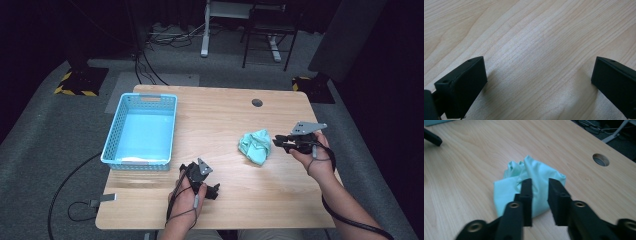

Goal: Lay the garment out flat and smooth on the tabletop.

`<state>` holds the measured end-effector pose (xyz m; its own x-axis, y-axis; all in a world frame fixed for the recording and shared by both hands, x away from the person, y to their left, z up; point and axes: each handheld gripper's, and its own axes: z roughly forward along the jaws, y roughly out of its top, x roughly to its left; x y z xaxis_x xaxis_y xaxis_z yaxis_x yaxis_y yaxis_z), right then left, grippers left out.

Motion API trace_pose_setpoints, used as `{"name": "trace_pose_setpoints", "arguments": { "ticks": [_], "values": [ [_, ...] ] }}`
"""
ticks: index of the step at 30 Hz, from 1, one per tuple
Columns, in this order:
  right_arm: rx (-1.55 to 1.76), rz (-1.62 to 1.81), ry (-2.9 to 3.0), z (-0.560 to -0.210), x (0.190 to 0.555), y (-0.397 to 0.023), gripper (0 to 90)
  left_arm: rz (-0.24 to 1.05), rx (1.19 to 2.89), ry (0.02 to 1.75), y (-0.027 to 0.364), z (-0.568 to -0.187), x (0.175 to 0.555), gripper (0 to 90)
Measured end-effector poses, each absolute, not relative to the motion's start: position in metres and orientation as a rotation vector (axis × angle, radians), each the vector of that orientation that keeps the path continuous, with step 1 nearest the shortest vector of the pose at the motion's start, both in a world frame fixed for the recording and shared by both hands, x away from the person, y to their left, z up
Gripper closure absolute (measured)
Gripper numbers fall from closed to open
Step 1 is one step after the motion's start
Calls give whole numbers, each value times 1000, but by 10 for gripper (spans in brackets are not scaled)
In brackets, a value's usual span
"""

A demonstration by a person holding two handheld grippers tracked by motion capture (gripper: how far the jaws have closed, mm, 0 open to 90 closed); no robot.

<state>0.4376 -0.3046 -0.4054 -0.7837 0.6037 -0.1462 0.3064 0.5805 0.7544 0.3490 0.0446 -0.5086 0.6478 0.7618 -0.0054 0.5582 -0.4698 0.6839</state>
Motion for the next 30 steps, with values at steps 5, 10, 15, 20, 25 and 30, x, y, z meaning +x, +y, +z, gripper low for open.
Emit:
{"name": "trace_pose_setpoints", "arguments": {
  "ticks": [5, 10, 15, 20, 25, 30],
  "values": [
    [739, 1062, 2422, -408, 449, -291, 531, 397, 2201, 1021, 45, -509, 349, 1],
    [713, 1014, 2484, -421, 471, -259, 425, 396, 2199, 1022, 44, -509, 349, 1],
    [674, 936, 2546, -433, 487, -240, 707, 396, 2200, 1021, 45, -509, 349, 1],
    [676, 917, 2534, -428, 482, -246, 876, 396, 2200, 1020, 45, -509, 349, 1],
    [657, 948, 2503, -415, 460, -267, 876, 394, 2201, 1017, 45, -509, 349, 1],
    [691, 984, 2495, -412, 441, -292, 875, 393, 2201, 1017, 44, -509, 350, 1]
  ]
}}
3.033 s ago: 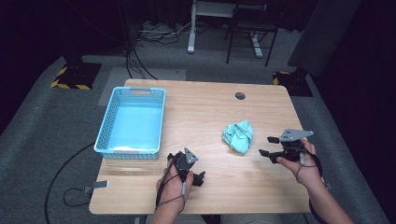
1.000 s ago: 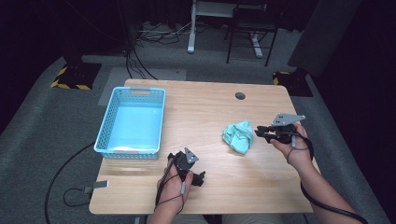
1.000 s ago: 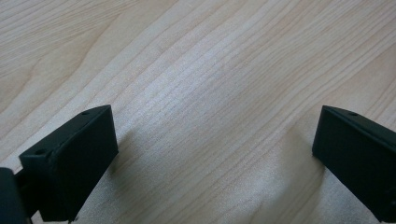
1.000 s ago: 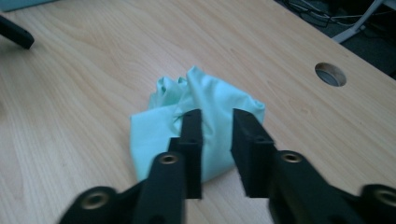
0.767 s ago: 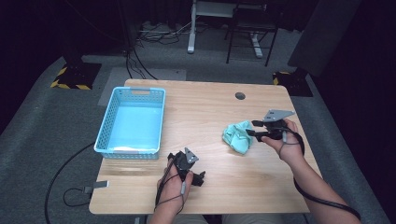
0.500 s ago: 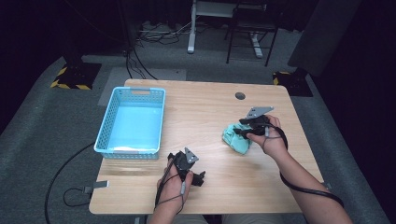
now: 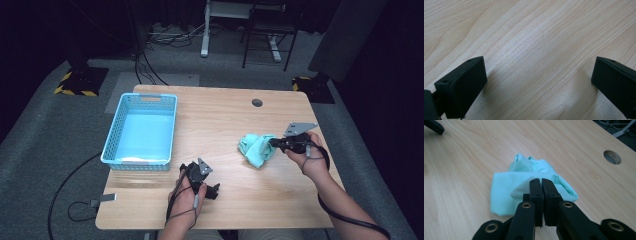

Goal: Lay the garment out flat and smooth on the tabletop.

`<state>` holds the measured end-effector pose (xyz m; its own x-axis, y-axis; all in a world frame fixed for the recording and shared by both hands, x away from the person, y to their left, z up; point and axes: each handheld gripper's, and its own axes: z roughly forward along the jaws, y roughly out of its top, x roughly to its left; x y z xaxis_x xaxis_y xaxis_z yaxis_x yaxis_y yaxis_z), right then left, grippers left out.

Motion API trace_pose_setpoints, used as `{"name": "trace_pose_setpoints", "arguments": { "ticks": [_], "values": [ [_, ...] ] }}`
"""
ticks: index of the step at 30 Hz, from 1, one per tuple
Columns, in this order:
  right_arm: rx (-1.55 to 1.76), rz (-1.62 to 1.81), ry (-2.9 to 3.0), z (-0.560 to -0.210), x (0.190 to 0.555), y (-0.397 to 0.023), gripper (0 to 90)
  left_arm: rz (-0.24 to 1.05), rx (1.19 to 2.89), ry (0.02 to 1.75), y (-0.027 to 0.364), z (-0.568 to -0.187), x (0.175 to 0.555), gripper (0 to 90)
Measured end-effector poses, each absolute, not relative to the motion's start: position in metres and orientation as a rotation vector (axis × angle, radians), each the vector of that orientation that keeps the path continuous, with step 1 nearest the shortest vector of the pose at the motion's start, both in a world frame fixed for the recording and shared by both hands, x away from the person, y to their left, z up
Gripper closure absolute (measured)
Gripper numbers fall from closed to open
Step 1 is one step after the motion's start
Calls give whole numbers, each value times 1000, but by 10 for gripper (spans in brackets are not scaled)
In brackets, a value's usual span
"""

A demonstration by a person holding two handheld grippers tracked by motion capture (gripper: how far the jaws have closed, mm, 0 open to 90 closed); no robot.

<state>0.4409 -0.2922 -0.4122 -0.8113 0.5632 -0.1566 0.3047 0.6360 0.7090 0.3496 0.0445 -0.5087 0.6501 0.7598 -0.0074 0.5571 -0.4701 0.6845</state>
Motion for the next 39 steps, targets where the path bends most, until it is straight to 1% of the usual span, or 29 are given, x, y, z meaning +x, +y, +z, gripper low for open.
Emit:
{"name": "trace_pose_setpoints", "arguments": {
  "ticks": [3, 4, 6, 7, 9, 10, 15, 20, 25, 30, 33, 34, 35, 36, 37, 38, 39],
  "values": [
    [709, 985, 2512, -415, 428, -306, 853, 393, 2200, 1020, 44, -509, 350, 1],
    [728, 977, 2525, -417, 424, -311, 794, 393, 2200, 1019, 44, -509, 350, 1],
    [806, 954, 2553, -422, 417, -321, 584, 394, 2201, 1018, 44, -509, 350, 1],
    [832, 956, 2545, -423, 414, -326, 504, 394, 2201, 1018, 44, -509, 350, 1],
    [844, 979, 2497, -421, 408, -334, 414, 394, 2200, 1018, 44, -509, 350, 1],
    [847, 991, 2477, -419, 406, -336, 400, 393, 2200, 1019, 44, -509, 350, 1],
    [796, 1013, 2461, -415, 406, -330, 397, 394, 2201, 1019, 44, -509, 350, 1],
    [695, 1000, 2505, -423, 409, -307, 380, 393, 2200, 1020, 44, -509, 350, 1],
    [619, 977, 2561, -434, 411, -284, 324, 394, 2201, 1019, 44, -509, 350, 1],
    [562, 946, 2592, -442, 413, -267, 301, 395, 2202, 1018, 44, -509, 350, 1],
    [523, 913, 2605, -445, 414, -257, 304, 392, 2200, 1020, 44, -509, 350, 1],
    [515, 898, 2609, -447, 415, -255, 327, 392, 2200, 1020, 44, -509, 350, 1],
    [505, 874, 2615, -448, 416, -253, 388, 394, 2201, 1018, 44, -509, 350, 1],
    [500, 848, 2623, -449, 417, -252, 472, 393, 2200, 1020, 44, -509, 350, 1],
    [497, 826, 2626, -450, 419, -252, 570, 393, 2200, 1019, 44, -509, 350, 1],
    [488, 801, 2641, -450, 422, -253, 687, 394, 2201, 1019, 44, -509, 350, 1],
    [497, 789, 2660, -450, 423, -254, 766, 394, 2201, 1018, 44, -509, 350, 1]
  ]
}}
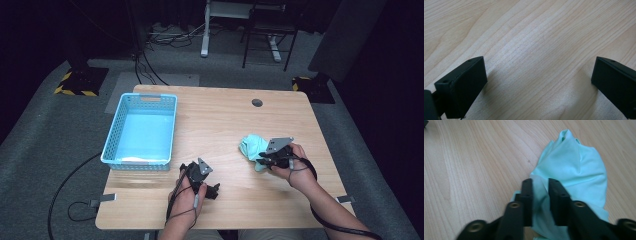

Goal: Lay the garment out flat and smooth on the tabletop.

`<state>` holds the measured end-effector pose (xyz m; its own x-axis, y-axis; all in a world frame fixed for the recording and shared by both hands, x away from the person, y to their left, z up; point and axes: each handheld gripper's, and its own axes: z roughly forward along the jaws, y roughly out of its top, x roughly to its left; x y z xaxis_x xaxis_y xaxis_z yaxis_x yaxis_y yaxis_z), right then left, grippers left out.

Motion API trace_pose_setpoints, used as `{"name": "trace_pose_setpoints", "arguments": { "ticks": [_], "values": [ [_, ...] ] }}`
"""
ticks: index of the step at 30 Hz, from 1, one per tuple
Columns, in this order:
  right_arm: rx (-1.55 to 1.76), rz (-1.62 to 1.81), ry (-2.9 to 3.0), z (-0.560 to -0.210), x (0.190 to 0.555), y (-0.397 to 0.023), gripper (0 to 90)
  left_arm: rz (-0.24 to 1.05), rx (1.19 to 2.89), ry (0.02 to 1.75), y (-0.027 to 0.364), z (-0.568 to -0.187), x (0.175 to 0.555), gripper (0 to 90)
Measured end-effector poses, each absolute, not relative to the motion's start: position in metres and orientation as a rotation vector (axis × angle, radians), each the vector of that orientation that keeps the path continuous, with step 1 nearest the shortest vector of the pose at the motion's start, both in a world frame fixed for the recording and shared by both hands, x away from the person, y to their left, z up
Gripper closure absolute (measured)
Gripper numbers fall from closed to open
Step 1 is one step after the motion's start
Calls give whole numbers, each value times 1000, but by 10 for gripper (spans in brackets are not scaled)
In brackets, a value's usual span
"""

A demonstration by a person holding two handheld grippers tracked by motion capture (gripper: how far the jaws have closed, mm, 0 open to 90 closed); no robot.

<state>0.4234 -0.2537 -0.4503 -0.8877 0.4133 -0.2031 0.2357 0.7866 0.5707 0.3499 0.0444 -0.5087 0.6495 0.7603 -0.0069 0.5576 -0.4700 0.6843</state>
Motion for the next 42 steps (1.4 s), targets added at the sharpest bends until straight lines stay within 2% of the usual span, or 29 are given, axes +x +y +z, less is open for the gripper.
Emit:
{"name": "trace_pose_setpoints", "arguments": {
  "ticks": [1, 4, 11, 21, 23, 25, 26, 27, 35, 42],
  "values": [
    [504, 787, 2665, -450, 424, -255, 808, 394, 2202, 1018, 44, -509, 350, 1],
    [523, 813, 2662, -441, 420, -257, 827, 394, 2202, 1018, 44, -509, 350, 1],
    [579, 928, 2642, -416, 418, -272, 828, 394, 2201, 1019, 44, -509, 350, 1],
    [773, 1014, 2572, -405, 446, -319, 816, 393, 2201, 1020, 44, -509, 350, 1],
    [862, 959, 2502, -408, 459, -341, 729, 394, 2201, 1018, 44, -509, 350, 1],
    [974, 901, 2378, -408, 465, -362, 470, 394, 2203, 1018, 44, -509, 350, 1],
    [1016, 906, 2326, -407, 464, -368, 411, 394, 2202, 1018, 44, -509, 350, 1],
    [1032, 935, 2296, -406, 461, -371, 389, 395, 2202, 1017, 44, -509, 350, 1],
    [921, 976, 2359, -414, 437, -351, 367, 394, 2198, 1019, 44, -509, 350, 1],
    [723, 955, 2492, -427, 427, -316, 366, 396, 2201, 1018, 44, -509, 350, 1]
  ]
}}
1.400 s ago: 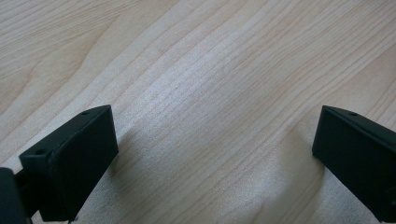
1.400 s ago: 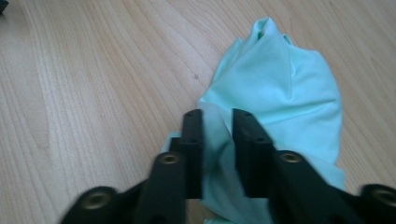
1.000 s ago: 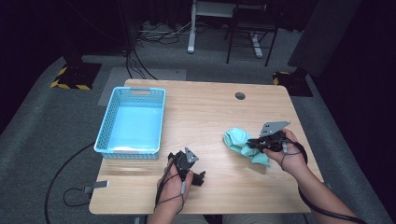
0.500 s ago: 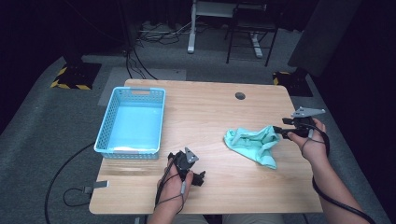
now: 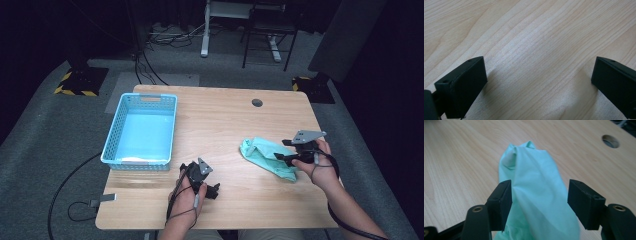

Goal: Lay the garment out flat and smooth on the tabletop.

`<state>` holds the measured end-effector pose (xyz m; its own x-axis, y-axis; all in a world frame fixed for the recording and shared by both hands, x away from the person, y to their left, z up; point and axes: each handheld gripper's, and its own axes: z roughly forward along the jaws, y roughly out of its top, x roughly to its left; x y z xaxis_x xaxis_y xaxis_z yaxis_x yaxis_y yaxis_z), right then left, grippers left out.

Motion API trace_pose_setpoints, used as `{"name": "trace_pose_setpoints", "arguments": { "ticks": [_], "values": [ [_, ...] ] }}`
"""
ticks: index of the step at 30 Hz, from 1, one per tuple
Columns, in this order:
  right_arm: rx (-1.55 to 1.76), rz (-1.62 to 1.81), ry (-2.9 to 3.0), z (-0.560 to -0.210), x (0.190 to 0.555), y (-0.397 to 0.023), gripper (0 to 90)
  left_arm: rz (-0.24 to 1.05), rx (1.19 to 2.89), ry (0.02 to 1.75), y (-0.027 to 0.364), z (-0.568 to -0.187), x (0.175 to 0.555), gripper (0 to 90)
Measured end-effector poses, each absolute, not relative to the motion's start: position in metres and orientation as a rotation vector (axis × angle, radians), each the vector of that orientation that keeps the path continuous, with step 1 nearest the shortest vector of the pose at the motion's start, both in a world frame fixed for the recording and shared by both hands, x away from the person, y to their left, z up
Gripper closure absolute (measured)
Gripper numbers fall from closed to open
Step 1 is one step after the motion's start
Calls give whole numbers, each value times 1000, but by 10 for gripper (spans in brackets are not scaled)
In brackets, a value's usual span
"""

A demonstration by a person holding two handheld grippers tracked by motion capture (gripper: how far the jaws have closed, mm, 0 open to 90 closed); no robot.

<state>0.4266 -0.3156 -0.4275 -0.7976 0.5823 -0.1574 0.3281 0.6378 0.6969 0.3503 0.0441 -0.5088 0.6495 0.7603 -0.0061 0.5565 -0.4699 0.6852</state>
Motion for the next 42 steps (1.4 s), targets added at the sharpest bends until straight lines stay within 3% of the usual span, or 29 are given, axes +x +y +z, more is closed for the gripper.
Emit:
{"name": "trace_pose_setpoints", "arguments": {
  "ticks": [6, 9, 11, 13, 18, 28, 33, 34, 35, 36, 42],
  "values": [
    [645, 898, 2556, -449, 435, -289, 378, 396, 2201, 1017, 44, -509, 350, 1],
    [637, 834, 2599, -459, 445, -282, 530, 396, 2202, 1017, 44, -509, 350, 1],
    [627, 814, 2633, -462, 450, -280, 718, 395, 2200, 1018, 44, -509, 350, 1],
    [611, 823, 2667, -462, 450, -275, 822, 395, 2200, 1018, 44, -509, 350, 1],
    [524, 865, 2718, -449, 437, -263, 877, 394, 2199, 1019, 44, -509, 350, 1],
    [404, 963, 2802, -416, 409, -247, 880, 395, 2201, 1017, 44, -509, 350, 1],
    [480, 898, 2672, -406, 445, -252, 869, 394, 2201, 1018, 44, -509, 350, 1],
    [562, 909, 2586, -406, 461, -258, 716, 396, 2202, 1017, 44, -509, 350, 1],
    [672, 938, 2460, -407, 476, -267, 484, 395, 2199, 1019, 44, -509, 350, 1],
    [743, 922, 2368, -407, 485, -275, 428, 396, 2199, 1021, 44, -509, 350, 2],
    [805, 1023, 2329, -407, 465, -296, 432, 397, 2200, 1022, 44, -509, 350, 2]
  ]
}}
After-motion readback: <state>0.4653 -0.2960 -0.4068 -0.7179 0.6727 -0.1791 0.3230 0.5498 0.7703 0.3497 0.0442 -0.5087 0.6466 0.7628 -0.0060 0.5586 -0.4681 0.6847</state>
